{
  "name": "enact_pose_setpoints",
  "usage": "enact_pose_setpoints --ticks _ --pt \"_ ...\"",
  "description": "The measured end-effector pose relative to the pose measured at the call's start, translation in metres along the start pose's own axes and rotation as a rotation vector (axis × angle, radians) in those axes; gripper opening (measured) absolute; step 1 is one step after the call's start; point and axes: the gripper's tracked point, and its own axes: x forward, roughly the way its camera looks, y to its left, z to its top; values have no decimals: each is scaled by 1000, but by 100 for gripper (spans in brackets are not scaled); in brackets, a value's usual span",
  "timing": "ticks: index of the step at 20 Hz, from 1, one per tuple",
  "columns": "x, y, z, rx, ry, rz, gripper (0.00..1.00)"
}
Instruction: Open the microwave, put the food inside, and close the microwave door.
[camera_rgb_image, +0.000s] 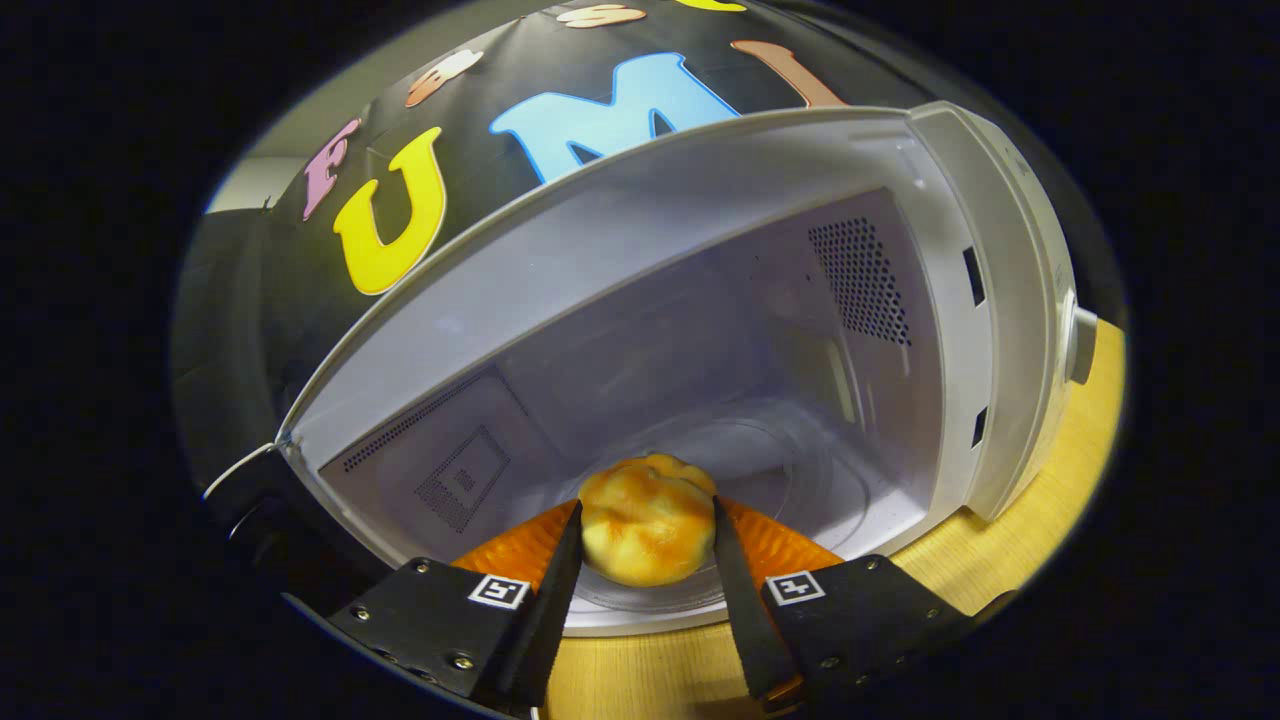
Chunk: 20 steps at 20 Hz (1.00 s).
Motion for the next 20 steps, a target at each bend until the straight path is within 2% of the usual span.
enact_pose_setpoints --ticks 5,6,12,15,20 --pt "22 -5 -16 33 65 -30 72" --pt "21 -1 -12 31 60 -10 77" --pt "15 -8 -12 -30 20 -37 98" --pt "9 -2 -16 -22 61 -13 98" --pt "-38 14 1 -67 21 50 98"
